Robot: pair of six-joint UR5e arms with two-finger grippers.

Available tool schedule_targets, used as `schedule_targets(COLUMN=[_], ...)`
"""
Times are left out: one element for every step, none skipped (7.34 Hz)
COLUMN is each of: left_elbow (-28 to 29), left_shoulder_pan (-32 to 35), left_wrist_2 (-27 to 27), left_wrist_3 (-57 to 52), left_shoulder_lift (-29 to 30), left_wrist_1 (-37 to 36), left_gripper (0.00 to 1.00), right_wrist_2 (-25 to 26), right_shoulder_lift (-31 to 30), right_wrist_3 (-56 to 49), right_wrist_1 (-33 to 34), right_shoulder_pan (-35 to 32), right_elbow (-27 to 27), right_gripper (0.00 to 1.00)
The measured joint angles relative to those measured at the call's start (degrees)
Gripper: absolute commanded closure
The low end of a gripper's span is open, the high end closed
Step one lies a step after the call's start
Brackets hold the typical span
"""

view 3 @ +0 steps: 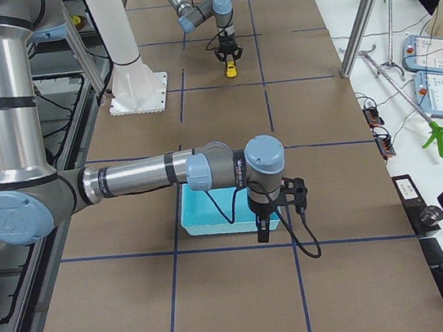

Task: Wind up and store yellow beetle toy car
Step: 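Keep dragging the car backward with the left gripper to wind it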

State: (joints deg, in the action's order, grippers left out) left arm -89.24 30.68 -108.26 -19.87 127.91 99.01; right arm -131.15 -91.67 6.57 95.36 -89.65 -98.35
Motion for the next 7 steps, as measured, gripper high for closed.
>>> schedule_targets(left_elbow=[-0.64, -1.13, -1.31, -1.32, -1.32, -1.32, -1.33], left_shoulder_pan=[0.01, 0.02, 0.02, 0.03, 0.03, 0.06, 0.06], left_wrist_2=[-0.02, -0.02, -0.02, -0.02, -0.02, -0.03, -0.02], left_wrist_3=[0.0, 0.0, 0.0, 0.0, 0.0, 0.0, 0.0], left_shoulder_lift=[-0.67, -1.23, -1.43, -1.52, -1.52, -1.53, -1.56], left_wrist_1=[0.02, 0.04, 0.05, 0.05, 0.04, 0.08, 0.18], left_gripper=[1.0, 1.0, 1.0, 1.0, 1.0, 1.0, 1.0], right_wrist_2=[0.01, 0.01, 0.01, 0.01, 0.01, 0.01, 0.01], right_shoulder_lift=[0.0, 0.0, 0.0, 0.0, 0.0, 0.0, 0.0], right_wrist_3=[0.01, 0.02, 0.02, 0.02, 0.02, 0.01, -0.02], right_wrist_1=[0.0, 0.0, 0.0, 0.0, 0.0, 0.0, 0.0], right_shoulder_pan=[0.0, 0.0, 0.0, 0.0, 0.0, 0.0, 0.0], right_elbow=[0.0, -0.01, -0.03, -0.03, -0.03, -0.05, -0.06], right_gripper=[0.0, 0.0, 0.0, 0.0, 0.0, 0.0, 0.0])
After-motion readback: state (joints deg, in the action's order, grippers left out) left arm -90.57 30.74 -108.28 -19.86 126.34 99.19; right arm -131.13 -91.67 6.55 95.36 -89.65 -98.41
